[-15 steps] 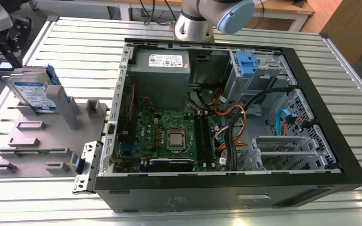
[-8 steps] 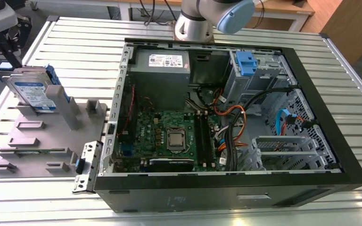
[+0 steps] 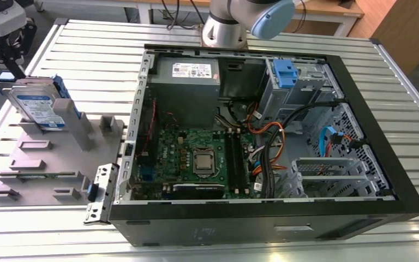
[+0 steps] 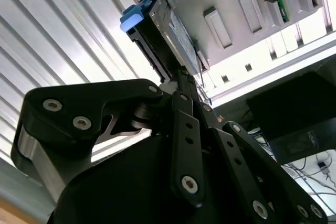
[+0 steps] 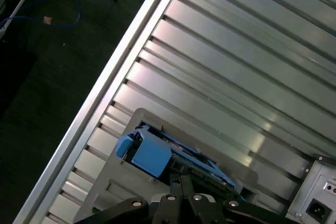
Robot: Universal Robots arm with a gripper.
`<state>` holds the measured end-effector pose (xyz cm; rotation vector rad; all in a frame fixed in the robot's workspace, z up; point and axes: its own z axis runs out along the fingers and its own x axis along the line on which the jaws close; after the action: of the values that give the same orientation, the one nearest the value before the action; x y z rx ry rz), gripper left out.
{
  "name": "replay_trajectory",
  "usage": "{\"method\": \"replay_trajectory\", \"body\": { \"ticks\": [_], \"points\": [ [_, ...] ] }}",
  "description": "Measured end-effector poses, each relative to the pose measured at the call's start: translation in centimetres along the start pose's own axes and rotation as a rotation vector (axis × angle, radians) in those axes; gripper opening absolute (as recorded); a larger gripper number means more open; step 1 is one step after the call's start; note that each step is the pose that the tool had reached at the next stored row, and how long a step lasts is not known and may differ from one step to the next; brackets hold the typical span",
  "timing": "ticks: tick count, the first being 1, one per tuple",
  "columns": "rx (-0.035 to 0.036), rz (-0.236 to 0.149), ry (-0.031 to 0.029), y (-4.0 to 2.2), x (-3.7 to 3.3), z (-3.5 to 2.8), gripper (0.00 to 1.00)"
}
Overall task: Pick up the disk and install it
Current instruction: 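Pick up the disk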
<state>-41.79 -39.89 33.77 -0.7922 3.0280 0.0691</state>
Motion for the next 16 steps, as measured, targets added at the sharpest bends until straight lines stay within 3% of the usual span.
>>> {"method": "replay_trajectory", "body": {
  "ticks": [16],
  "points": [
    [-0.0051,-0.234,0.0094,0.0,0.0,0.0,0.11]
  ]
}}
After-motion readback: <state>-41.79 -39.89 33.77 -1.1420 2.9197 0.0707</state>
